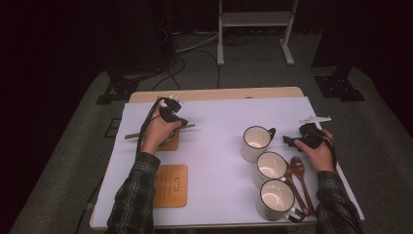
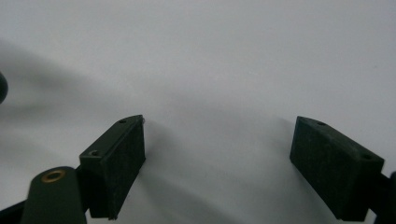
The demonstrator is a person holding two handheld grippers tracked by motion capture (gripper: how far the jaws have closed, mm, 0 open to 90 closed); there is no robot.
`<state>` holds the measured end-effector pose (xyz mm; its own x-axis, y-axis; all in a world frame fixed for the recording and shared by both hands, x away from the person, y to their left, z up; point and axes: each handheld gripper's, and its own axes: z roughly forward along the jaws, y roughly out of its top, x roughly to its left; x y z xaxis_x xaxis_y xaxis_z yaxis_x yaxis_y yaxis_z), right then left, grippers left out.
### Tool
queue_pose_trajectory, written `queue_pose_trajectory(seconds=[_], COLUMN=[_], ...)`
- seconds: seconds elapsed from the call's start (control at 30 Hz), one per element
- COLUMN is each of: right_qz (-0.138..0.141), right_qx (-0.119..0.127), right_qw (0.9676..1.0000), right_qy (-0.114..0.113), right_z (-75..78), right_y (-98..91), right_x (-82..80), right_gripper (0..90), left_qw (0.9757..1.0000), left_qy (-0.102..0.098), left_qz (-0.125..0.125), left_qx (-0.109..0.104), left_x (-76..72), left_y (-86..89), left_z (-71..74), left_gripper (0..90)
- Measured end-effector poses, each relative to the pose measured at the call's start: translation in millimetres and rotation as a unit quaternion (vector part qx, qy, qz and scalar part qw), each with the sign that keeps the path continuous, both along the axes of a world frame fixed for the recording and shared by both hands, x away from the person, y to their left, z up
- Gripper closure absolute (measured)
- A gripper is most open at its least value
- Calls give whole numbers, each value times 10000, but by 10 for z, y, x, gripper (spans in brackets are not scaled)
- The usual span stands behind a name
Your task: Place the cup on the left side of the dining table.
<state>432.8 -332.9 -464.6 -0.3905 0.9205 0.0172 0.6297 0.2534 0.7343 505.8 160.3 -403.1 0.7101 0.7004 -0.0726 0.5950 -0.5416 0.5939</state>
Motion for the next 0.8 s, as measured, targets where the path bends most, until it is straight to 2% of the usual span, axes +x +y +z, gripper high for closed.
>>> queue_pose_trajectory(seconds=[0.3,0.47,0.63,0.7,0.8], right_qz=[0,-6,-4,1,6], right_qx=[-9,-5,-2,-7,-12], right_qw=[10000,10000,10000,10000,10000], right_qy=[-4,4,3,-4,-8], right_z=[0,1,0,0,-1], right_y=[1,1,1,0,0], right_x=[-1,-1,0,0,0], right_gripper=[165,165,165,165,164], left_qw=[10000,9999,9996,9991,9988], left_qy=[0,-54,-171,-160,-183], left_qz=[-75,-81,-140,-163,-224], left_qx=[-46,-108,-194,-344,-406], left_x=[-128,-146,-172,-193,-236], left_y=[-8,-14,-52,-67,-90], left_z=[3,38,156,198,268], left_gripper=[900,898,843,815,760])
